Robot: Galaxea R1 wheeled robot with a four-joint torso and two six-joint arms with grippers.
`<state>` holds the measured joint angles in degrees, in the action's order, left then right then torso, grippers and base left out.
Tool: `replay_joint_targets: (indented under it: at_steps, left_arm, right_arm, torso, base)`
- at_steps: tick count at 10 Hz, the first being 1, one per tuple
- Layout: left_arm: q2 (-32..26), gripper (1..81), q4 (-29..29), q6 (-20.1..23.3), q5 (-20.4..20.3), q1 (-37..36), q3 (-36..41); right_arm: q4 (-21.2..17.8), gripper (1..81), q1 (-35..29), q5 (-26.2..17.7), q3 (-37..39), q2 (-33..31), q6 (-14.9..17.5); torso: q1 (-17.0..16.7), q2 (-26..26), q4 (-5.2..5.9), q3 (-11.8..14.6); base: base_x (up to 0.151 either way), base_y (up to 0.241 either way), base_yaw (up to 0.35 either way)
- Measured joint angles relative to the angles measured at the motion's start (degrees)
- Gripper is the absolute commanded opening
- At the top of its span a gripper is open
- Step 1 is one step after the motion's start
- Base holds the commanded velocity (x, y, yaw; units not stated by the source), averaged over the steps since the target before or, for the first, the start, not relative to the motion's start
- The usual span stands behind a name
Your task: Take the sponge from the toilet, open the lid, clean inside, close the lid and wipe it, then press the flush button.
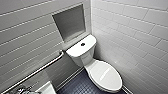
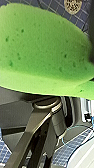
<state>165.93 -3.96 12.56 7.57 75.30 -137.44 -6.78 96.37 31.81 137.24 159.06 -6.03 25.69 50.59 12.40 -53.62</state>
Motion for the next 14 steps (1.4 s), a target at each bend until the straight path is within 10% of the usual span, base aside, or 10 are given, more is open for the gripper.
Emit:
replay_joint_targets:
  at_steps: [14]
  left_arm:
    - [3.1, 81.1, -0.1, 0.0, 1.2, 2.9, -7.1]
  right_arm:
    - [2.2, 1.0, 0.0, -7.6, 8.4, 6.2, 0.0]
  torso:
    - [-14.2, -21.3, -4.70, 27.1]
  base:
    - [0.000, 0.000, 0.000]
